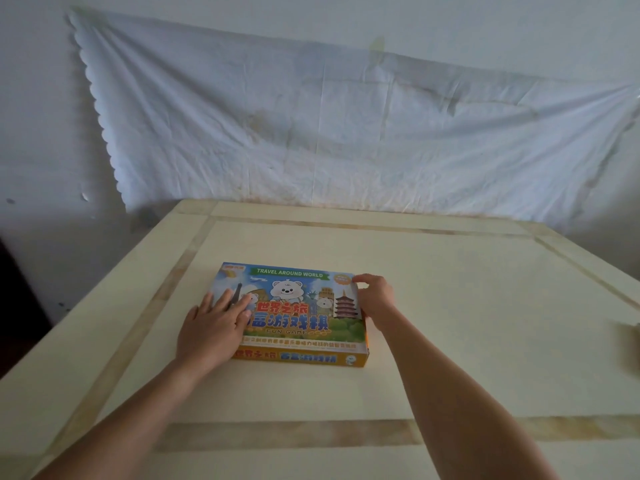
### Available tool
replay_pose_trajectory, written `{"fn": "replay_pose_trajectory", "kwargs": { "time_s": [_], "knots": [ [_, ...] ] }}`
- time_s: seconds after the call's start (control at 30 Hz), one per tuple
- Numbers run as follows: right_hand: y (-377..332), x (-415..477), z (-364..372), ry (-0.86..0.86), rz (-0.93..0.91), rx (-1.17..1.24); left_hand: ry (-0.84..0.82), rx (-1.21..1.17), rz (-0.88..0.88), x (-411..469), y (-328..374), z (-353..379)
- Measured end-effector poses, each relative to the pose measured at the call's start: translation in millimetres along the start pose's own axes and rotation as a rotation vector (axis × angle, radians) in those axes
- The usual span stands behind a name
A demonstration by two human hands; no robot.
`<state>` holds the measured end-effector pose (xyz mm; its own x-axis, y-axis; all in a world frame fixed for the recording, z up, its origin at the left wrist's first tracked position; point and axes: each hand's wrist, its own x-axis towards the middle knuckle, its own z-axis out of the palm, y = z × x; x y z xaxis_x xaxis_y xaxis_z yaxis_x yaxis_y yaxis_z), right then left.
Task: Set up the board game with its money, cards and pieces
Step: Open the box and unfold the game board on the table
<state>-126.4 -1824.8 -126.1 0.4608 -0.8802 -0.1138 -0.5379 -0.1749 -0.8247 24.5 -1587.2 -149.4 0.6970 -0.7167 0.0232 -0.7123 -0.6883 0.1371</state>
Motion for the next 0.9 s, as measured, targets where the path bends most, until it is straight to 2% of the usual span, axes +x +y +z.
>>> {"fn": "replay_pose_trajectory", "kwargs": {
  "time_s": [0.3, 0.57, 0.9],
  "knots": [
    [2.3, 0.1, -13.6, -0.003, 0.038, 0.023, 0.006, -0.016, 0.01, -0.3, -2.2, 1.4],
    [2.6, -8.1, -17.4, -0.026, -0.051, -0.089, 0.01, -0.03, -0.008, -0.4, -0.4, 1.7],
    [-6.8, -10.0, -33.7, -0.28, 0.035, -0.091, 0.008, -0.005, -0.004, -1.0, -0.3, 1.5]
  ]
}}
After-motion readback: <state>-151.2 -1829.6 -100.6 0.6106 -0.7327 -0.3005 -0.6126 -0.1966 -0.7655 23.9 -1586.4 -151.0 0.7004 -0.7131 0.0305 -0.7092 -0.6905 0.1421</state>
